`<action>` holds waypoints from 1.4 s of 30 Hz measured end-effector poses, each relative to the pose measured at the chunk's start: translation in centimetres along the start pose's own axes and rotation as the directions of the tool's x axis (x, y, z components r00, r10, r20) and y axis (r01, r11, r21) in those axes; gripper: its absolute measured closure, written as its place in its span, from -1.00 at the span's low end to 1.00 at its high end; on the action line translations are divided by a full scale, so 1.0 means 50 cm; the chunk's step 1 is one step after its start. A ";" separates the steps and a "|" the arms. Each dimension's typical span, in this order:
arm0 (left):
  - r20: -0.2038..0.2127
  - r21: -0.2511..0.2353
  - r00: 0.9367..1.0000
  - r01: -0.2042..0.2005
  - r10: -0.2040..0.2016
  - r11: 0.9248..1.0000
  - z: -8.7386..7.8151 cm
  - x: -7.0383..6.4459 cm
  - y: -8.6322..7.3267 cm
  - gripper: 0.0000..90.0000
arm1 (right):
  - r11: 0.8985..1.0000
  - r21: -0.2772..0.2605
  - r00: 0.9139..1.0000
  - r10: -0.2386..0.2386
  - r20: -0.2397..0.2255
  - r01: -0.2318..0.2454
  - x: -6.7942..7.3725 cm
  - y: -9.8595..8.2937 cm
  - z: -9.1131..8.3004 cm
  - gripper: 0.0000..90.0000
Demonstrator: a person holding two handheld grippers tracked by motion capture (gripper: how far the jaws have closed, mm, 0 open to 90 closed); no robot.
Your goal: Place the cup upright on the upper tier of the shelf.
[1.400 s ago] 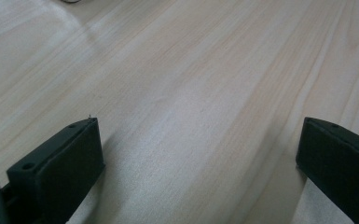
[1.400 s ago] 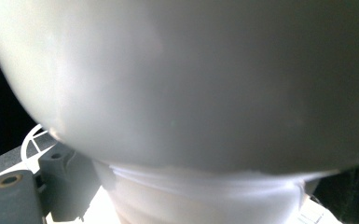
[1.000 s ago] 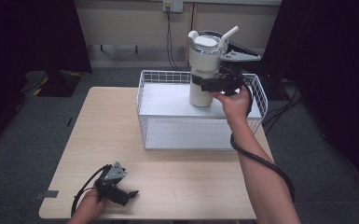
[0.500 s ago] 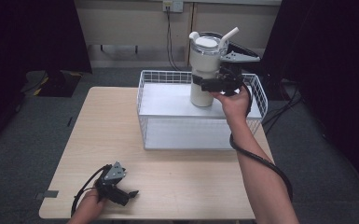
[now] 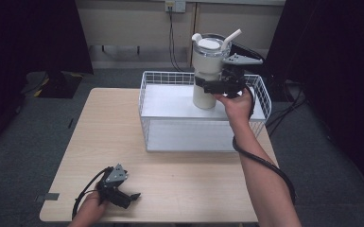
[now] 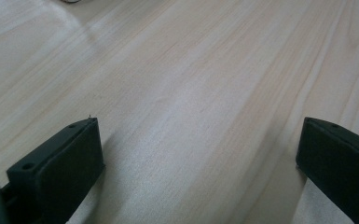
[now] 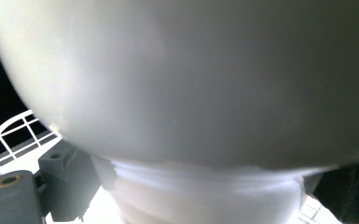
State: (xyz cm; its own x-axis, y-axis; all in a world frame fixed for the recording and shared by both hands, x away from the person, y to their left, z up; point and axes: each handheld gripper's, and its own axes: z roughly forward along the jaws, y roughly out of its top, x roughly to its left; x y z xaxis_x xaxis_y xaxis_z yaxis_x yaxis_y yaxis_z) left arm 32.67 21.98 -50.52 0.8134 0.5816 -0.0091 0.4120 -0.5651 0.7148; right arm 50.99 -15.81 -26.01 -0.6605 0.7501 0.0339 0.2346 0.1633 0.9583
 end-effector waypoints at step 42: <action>0.000 0.000 1.000 0.000 0.000 1.000 0.000 0.000 0.000 -1.00 | 0.999 -0.021 0.999 -0.045 -0.007 0.044 -0.001 -0.017 -0.008 -0.82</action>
State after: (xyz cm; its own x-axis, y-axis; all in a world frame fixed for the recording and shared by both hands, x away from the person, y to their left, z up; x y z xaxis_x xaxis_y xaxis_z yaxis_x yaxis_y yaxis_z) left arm 32.67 21.98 -50.52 0.8135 0.5815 -0.0087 0.4118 -0.5653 0.7147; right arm 50.57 -16.24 -26.70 -0.6754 0.7374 -0.0067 0.1899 0.1828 0.9646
